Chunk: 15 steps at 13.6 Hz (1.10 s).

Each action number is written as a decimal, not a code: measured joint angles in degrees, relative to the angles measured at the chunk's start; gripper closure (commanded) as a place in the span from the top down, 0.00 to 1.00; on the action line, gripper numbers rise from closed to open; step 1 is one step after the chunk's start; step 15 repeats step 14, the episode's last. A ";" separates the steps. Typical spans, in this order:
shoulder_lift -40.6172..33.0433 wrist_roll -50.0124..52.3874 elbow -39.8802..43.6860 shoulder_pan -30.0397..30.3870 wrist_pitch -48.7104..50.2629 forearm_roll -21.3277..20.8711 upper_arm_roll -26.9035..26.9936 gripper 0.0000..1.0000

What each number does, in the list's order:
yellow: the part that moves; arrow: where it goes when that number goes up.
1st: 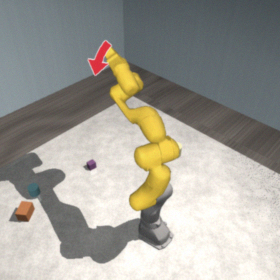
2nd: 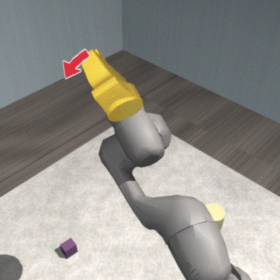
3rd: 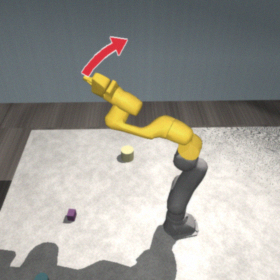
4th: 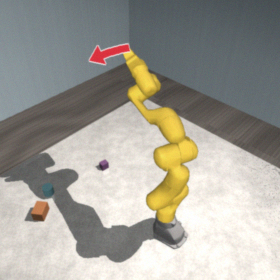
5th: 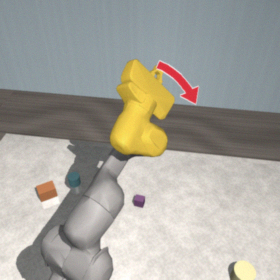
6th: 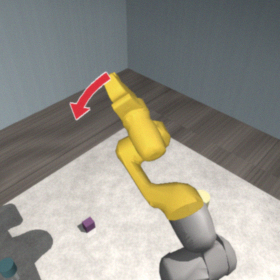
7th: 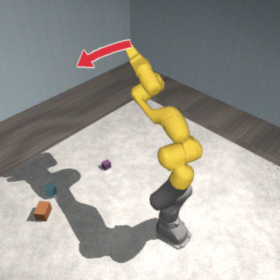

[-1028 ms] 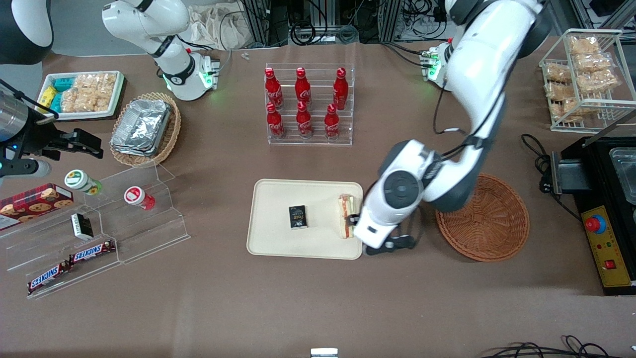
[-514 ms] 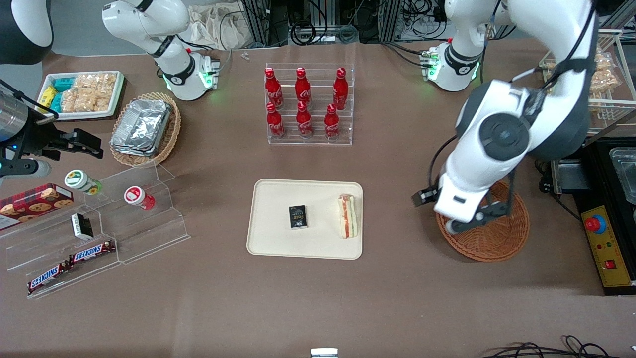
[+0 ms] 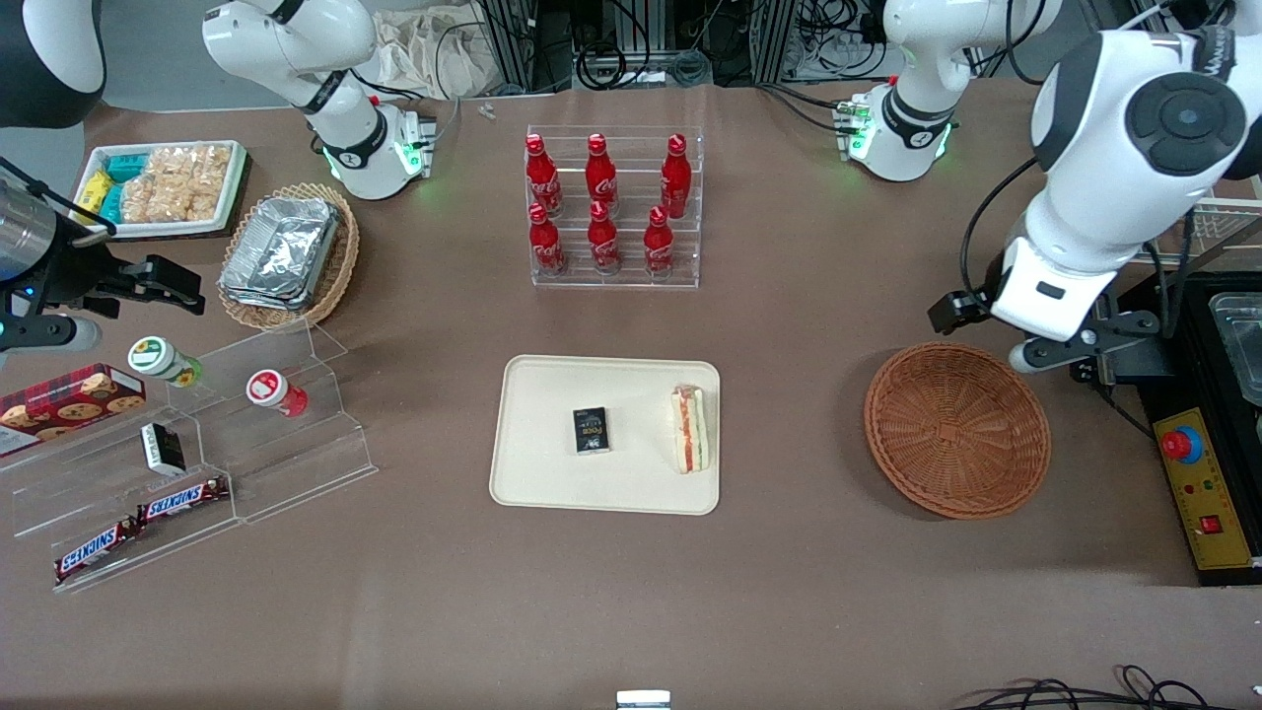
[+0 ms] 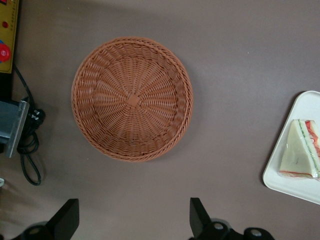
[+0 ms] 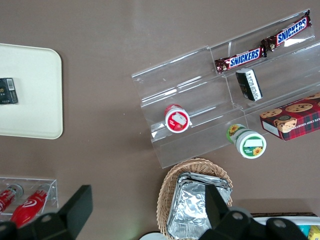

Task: Place sandwich from basket to tray

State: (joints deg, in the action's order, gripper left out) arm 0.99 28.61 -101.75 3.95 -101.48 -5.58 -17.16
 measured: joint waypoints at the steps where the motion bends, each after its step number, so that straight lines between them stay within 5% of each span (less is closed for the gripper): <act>1: 0.12 -0.08 -0.01 0.67 -0.21 0.62 0.20 0.99; 10: 1.42 -20.59 0.60 5.87 1.44 2.88 7.47 1.00; 15: 6.71 -21.75 11.46 5.87 11.78 3.45 7.90 1.00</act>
